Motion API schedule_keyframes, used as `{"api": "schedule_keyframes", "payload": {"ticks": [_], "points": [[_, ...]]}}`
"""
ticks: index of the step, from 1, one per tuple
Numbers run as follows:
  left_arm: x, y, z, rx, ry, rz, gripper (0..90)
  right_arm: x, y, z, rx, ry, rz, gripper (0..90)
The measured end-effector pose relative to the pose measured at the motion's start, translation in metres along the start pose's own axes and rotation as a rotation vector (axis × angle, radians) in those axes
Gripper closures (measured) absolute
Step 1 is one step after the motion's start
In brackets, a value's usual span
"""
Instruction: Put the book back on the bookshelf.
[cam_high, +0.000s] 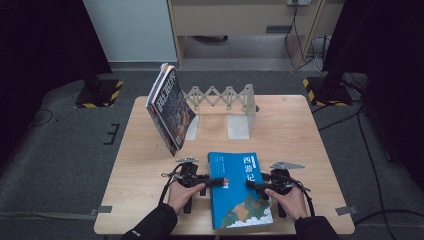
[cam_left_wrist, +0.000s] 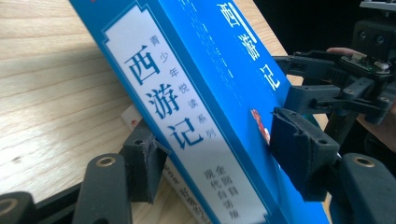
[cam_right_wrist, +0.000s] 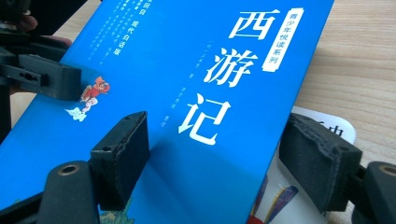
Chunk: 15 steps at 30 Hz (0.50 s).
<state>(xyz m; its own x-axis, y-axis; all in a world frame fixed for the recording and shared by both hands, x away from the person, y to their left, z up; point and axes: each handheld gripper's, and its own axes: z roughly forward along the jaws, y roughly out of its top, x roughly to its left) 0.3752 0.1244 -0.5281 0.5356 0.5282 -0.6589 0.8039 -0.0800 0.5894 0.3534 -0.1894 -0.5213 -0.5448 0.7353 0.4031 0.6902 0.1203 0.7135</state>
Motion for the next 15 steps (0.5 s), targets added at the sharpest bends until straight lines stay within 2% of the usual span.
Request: {"api": "schedule_keyframes", "payload": {"ticks": [5,10,15], "points": [[0.0000,0.0025,0.0038,0.007,-0.020,-0.018,38.2,-0.0005,0.0005,-0.0005,0.006,0.005,0.002,24.6],[0.0004,0.0015,0.0030,0.001,-0.011,-0.019,39.8,-0.0028,0.0019,-0.0038,0.008,0.006,-0.014,28.5],[0.0007,0.0030,-0.0016,-0.010,-0.026,-0.049,44.2,-0.0076,0.0011,-0.0094,0.005,-0.007,-0.013,29.8]]}}
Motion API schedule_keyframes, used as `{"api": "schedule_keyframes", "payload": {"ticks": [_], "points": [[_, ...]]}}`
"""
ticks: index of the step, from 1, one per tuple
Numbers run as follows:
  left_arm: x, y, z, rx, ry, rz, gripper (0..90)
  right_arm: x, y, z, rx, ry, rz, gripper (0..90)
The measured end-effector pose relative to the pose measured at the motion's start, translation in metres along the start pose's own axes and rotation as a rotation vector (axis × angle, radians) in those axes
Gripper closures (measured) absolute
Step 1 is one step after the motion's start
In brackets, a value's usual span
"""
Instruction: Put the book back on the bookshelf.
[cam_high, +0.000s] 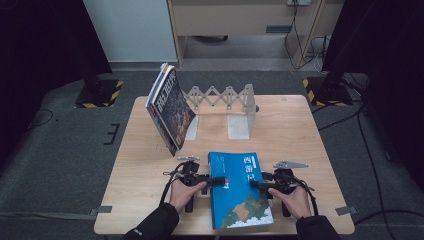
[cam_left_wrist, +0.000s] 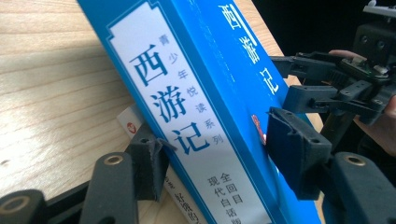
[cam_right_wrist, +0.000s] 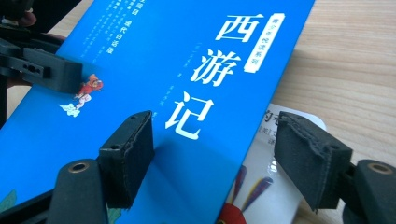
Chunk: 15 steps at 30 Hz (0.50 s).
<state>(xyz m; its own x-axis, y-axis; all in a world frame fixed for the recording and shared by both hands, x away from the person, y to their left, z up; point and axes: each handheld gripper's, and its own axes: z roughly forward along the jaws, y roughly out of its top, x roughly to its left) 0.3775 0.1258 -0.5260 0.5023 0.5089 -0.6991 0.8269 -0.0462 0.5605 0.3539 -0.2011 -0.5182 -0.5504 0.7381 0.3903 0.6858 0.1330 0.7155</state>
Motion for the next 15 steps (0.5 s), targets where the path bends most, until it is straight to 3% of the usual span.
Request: {"api": "schedule_keyframes", "payload": {"ticks": [2,7,13,15], "points": [[-0.003,0.001,-0.002,-0.015,-0.013,-0.002,47.8,0.000,0.000,0.000,-0.001,0.016,0.007,33.7],[-0.008,0.003,-0.003,-0.014,0.000,0.007,49.0,0.003,0.001,0.001,0.003,0.012,0.015,32.6],[-0.017,0.009,-0.006,-0.013,0.019,0.042,50.2,0.003,0.003,-0.001,0.001,0.008,0.015,37.9],[-0.018,0.011,-0.008,-0.023,0.023,0.053,50.7,0.002,0.004,-0.001,-0.024,0.010,0.013,39.5]]}}
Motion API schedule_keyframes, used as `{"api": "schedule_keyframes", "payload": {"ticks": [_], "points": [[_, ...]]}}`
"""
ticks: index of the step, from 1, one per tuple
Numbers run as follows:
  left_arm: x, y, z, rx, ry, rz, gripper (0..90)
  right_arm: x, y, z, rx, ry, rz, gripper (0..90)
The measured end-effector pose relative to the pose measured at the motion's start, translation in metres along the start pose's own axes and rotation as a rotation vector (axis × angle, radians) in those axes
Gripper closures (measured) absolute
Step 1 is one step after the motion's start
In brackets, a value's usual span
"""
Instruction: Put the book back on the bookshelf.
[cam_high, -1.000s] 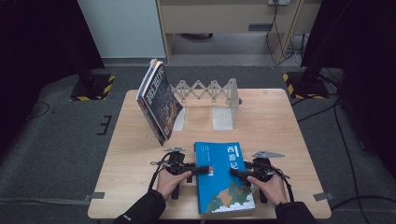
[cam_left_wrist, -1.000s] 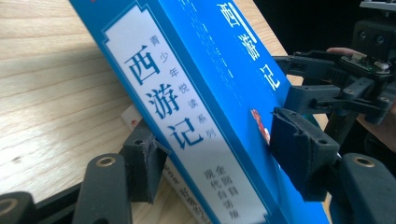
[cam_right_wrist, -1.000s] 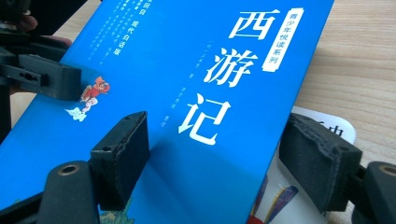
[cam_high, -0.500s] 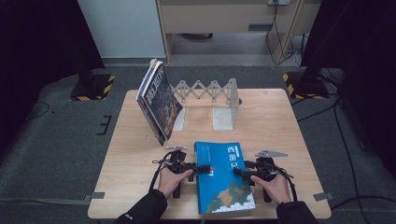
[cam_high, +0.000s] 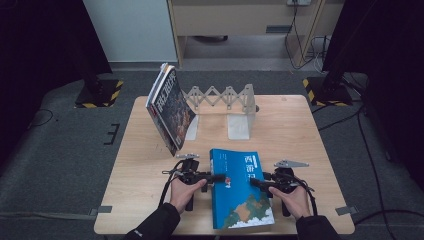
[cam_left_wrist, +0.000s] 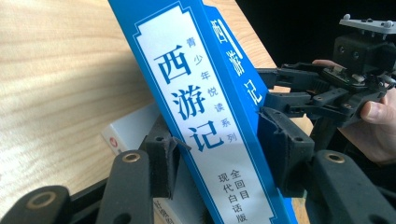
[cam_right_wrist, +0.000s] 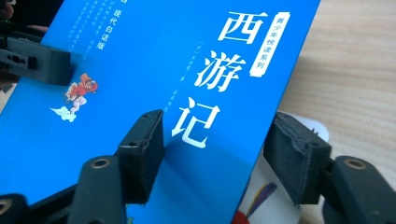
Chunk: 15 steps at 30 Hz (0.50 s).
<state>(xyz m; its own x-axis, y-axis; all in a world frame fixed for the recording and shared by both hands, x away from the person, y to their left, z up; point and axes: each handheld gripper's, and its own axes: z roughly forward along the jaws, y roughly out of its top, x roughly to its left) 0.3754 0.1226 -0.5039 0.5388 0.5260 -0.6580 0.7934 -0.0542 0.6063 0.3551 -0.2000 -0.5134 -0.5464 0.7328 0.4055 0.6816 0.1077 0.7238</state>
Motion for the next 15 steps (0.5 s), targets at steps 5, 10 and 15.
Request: {"api": "schedule_keyframes", "payload": {"ticks": [5,10,15], "points": [[-0.004,0.004,-0.001,-0.028,-0.001,0.015,51.8,-0.001,0.002,-0.001,-0.043,0.012,0.012,41.3],[0.001,0.002,0.005,-0.013,0.016,-0.002,50.1,0.000,0.001,0.000,-0.046,0.002,0.002,42.7],[0.003,0.002,0.011,-0.005,0.008,-0.016,48.9,-0.001,0.000,0.002,-0.043,0.002,0.000,42.8]]}}
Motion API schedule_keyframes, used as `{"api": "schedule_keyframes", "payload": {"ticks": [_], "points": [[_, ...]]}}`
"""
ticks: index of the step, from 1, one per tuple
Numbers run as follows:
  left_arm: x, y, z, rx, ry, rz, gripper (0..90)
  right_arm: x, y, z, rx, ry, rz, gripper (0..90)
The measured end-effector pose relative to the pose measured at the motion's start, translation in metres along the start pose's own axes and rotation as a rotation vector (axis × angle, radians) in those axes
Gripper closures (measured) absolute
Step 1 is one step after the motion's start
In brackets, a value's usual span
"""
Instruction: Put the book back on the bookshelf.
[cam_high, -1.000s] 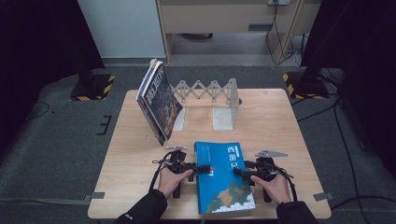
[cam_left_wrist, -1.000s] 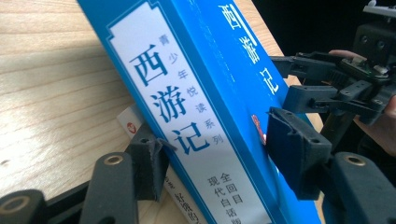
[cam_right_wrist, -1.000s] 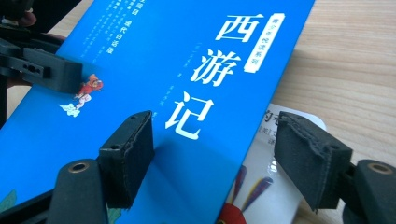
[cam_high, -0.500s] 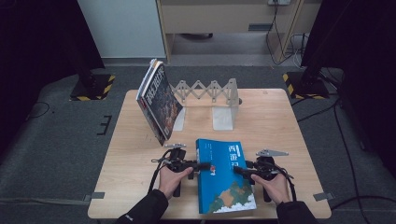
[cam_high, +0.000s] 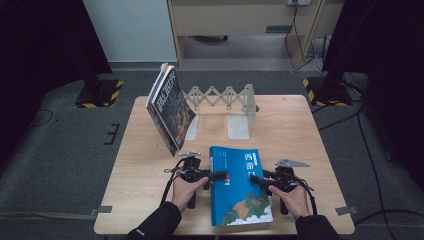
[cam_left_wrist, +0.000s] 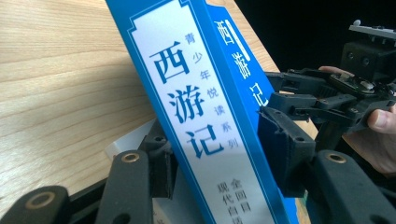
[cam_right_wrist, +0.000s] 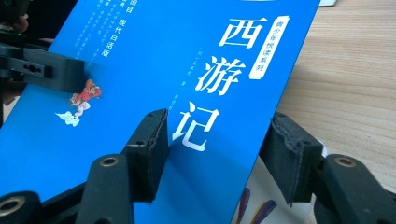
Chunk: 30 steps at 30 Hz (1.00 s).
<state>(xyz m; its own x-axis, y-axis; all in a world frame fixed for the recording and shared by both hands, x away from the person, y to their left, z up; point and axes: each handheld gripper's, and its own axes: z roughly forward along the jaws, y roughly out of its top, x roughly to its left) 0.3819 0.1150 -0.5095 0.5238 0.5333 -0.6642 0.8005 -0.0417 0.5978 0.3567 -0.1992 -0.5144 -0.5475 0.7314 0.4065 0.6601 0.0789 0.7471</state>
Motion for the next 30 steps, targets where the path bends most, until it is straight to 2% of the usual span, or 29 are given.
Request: {"api": "schedule_keyframes", "payload": {"ticks": [2,4,9,12,15,20,23,27,30], "points": [[0.001,0.000,0.009,0.018,0.003,-0.002,46.9,0.001,0.000,0.000,0.001,-0.002,0.000,42.8],[0.001,0.000,0.010,0.026,0.001,-0.002,45.8,0.001,0.000,0.001,0.000,-0.007,-0.012,42.9],[0.002,0.001,0.013,0.032,0.000,-0.006,44.7,0.001,0.000,0.001,0.003,-0.003,-0.007,42.9],[0.002,0.002,0.018,0.045,-0.001,-0.022,43.0,0.001,0.000,0.001,0.003,-0.003,-0.013,42.9],[0.005,0.003,0.021,0.042,-0.015,-0.056,42.3,0.001,0.000,0.001,0.006,-0.005,-0.014,42.9],[0.005,0.004,0.019,0.039,-0.021,-0.084,49.0,0.001,0.001,0.000,0.010,-0.001,-0.013,42.8],[0.002,0.006,0.015,0.031,-0.035,-0.083,53.5,-0.001,0.000,0.000,0.012,0.008,-0.002,42.0],[-0.004,0.006,0.012,0.014,-0.035,-0.044,55.3,-0.004,0.000,0.000,0.008,0.032,-0.003,38.8],[-0.006,0.007,0.010,0.008,-0.039,-0.033,55.8,-0.005,0.000,0.001,-0.004,0.047,0.002,35.7]]}}
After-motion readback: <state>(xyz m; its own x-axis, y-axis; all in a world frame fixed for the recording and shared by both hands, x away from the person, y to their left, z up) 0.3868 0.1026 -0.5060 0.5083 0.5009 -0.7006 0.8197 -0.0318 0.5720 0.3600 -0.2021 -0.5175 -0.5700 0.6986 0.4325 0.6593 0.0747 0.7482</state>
